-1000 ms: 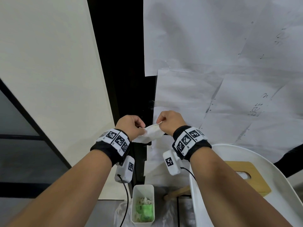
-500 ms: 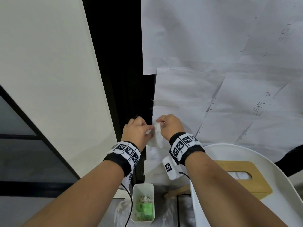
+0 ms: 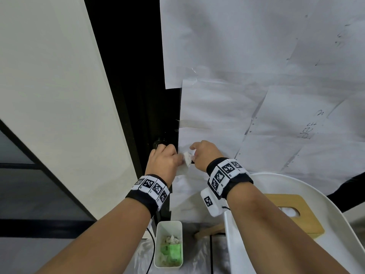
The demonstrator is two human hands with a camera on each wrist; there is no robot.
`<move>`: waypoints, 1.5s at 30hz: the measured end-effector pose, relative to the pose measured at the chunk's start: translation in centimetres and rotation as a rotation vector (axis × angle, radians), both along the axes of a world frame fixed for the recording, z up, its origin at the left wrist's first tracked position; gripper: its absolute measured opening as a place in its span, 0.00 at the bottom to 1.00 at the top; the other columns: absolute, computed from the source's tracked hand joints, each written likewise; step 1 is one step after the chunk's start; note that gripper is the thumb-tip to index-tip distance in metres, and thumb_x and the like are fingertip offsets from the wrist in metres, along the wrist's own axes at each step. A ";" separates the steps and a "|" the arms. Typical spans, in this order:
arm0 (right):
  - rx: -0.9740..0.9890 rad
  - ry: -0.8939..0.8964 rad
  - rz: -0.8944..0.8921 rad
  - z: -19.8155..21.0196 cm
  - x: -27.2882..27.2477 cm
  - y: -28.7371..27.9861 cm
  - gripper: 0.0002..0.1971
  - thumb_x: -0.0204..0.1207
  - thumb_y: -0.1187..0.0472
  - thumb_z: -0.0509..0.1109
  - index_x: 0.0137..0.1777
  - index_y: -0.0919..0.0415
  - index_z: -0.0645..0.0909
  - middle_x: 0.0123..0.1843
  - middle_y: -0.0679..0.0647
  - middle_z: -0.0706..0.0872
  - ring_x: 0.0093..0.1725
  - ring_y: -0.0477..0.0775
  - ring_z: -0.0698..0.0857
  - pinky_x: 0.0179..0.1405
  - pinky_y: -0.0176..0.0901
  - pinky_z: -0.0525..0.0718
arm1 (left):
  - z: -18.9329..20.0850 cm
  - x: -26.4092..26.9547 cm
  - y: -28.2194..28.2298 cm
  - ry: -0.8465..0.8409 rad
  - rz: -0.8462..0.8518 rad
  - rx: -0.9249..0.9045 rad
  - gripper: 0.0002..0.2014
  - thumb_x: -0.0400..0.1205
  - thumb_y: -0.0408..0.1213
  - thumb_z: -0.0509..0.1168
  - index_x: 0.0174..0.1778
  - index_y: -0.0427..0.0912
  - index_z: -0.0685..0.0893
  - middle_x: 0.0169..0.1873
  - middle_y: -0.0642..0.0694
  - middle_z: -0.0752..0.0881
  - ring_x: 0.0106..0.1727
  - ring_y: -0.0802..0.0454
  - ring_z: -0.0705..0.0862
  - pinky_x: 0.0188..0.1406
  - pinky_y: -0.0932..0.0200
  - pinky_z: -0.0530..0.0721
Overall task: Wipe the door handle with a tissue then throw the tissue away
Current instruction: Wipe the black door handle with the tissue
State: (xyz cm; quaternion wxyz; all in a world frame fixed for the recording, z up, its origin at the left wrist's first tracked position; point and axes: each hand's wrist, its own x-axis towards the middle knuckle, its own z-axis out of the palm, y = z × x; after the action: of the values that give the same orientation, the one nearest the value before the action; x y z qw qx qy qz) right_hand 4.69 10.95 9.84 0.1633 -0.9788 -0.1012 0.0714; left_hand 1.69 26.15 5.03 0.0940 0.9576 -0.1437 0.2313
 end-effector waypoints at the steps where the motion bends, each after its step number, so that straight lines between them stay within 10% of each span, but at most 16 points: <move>1: 0.008 0.002 -0.005 -0.1 0.1 -0.2 0.16 0.77 0.61 0.68 0.65 0.57 0.79 0.62 0.57 0.82 0.62 0.60 0.82 0.61 0.49 0.82 | -0.3 0.0 0.1 -0.007 -0.009 -0.017 0.06 0.70 0.37 0.78 0.40 0.50 0.89 0.34 0.51 0.77 0.38 0.46 0.76 0.33 0.54 0.72; 15: -0.120 -0.061 0.079 -1.0 -0.3 0.5 0.09 0.78 0.65 0.64 0.56 0.63 0.81 0.59 0.61 0.77 0.57 0.63 0.82 0.54 0.50 0.81 | -1.0 -1.2 0.4 -0.017 -0.035 -0.162 0.23 0.63 0.18 0.76 0.54 0.39 0.89 0.39 0.44 0.82 0.40 0.44 0.81 0.33 0.54 0.85; 25: -0.123 -0.084 0.125 -1.1 -0.8 0.3 0.08 0.79 0.63 0.65 0.55 0.64 0.80 0.58 0.60 0.75 0.54 0.63 0.82 0.50 0.50 0.81 | -1.3 -1.4 -0.2 0.091 0.156 -0.202 0.08 0.81 0.37 0.67 0.53 0.39 0.84 0.45 0.51 0.75 0.45 0.57 0.67 0.38 0.62 0.78; 29: -0.115 -0.137 0.125 -1.4 -1.2 0.4 0.06 0.79 0.64 0.65 0.53 0.65 0.79 0.56 0.60 0.74 0.50 0.63 0.81 0.42 0.48 0.77 | -0.9 -1.6 -0.8 0.110 0.186 -0.263 0.04 0.77 0.34 0.72 0.43 0.39 0.83 0.43 0.47 0.77 0.43 0.50 0.77 0.35 0.55 0.83; 35: -0.110 -0.174 0.125 -1.6 -1.5 0.4 0.05 0.79 0.65 0.64 0.52 0.66 0.78 0.55 0.60 0.74 0.46 0.62 0.79 0.40 0.48 0.75 | -0.8 -1.1 -0.4 0.145 0.156 -0.184 0.10 0.80 0.31 0.65 0.56 0.44 0.86 0.53 0.39 0.81 0.50 0.40 0.81 0.44 0.51 0.81; 45: -0.132 -0.165 0.068 -1.6 -1.7 1.1 0.05 0.79 0.66 0.64 0.52 0.66 0.78 0.54 0.60 0.75 0.43 0.60 0.78 0.40 0.47 0.76 | -1.3 -2.1 1.1 0.017 0.072 -0.367 0.10 0.73 0.22 0.70 0.48 0.35 0.87 0.46 0.40 0.82 0.37 0.43 0.83 0.30 0.51 0.86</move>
State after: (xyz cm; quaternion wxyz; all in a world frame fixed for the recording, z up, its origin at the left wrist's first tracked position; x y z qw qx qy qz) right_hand 2.96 12.05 8.22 0.0872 -0.9860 -0.1425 0.0028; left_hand -0.37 27.20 3.75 0.2601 0.9308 -0.0638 0.2486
